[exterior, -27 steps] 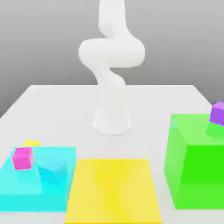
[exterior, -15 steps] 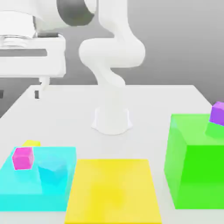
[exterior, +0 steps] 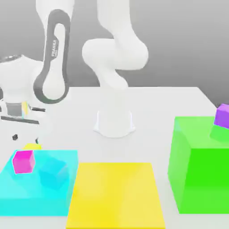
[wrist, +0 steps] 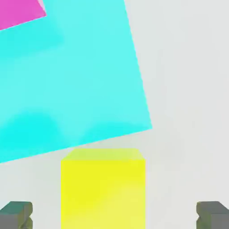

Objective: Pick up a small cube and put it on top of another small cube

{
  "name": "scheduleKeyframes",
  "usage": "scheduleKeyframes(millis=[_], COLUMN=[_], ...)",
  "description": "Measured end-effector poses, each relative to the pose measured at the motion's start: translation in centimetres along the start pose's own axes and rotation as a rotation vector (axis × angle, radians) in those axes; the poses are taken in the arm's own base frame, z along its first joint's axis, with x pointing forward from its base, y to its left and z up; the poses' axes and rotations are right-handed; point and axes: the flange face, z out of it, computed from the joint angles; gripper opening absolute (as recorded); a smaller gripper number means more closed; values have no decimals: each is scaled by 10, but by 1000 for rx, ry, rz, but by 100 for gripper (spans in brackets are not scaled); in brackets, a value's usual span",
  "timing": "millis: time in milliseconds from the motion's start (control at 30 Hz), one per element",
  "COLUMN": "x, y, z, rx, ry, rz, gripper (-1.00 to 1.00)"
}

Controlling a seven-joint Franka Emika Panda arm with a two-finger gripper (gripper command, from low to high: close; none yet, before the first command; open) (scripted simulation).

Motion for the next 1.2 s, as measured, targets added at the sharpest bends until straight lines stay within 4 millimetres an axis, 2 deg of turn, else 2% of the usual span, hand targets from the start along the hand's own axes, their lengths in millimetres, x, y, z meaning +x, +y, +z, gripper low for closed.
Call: scheduleKeyframes(millis=[267, 300, 533, 800, 1033, 1067, 1133, 1167, 1200], x=[-6, -8, -8, 0, -7, -4, 15, 26, 33], y=[-1, -2, -2, 0, 0, -1, -7, -15, -34], z=[41, 45, 45, 7, -18, -22, -40, -53, -64], rx=[4, 5, 6, 0, 6, 13, 45, 64, 76], ry=[-11, -14, -16, -1, -15, -8, 12, 18, 15], rz=[2, 4, 4, -1, 7, 14, 59, 74, 53], gripper=[0, -100, -100, -100, -100, -100, -100, -100, -100])
